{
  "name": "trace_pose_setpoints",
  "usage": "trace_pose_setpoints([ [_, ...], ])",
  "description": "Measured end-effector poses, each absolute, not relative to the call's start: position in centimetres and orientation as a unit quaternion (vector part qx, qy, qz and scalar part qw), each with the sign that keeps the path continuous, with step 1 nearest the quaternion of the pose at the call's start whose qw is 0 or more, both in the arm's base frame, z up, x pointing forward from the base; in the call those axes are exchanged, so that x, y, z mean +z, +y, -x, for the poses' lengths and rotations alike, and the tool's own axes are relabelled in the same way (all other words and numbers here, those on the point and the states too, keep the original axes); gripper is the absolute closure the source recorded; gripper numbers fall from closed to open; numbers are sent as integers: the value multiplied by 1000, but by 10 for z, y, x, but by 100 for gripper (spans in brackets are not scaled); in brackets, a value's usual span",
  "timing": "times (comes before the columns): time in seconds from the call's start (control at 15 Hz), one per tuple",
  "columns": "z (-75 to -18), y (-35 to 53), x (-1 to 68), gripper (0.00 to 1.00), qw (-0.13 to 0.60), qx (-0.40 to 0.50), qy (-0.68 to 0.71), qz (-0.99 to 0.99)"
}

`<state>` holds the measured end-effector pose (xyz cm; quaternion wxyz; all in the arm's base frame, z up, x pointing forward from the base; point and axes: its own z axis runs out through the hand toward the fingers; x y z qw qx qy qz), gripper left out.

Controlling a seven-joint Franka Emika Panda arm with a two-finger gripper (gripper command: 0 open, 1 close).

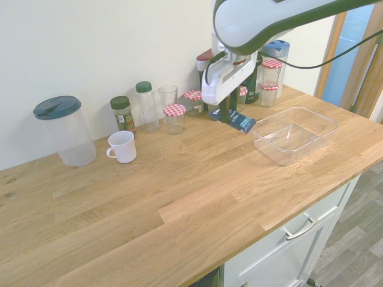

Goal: Put the protein bar into the container

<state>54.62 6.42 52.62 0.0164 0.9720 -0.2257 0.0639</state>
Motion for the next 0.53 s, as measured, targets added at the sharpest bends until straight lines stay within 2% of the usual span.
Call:
trace_pose_setpoints([
  [0.27, -526, -30, 538, 100, 1, 61, -268, -962],
  [0.53, -510, -111, 519, 100, -18, 47, -304, -951],
])
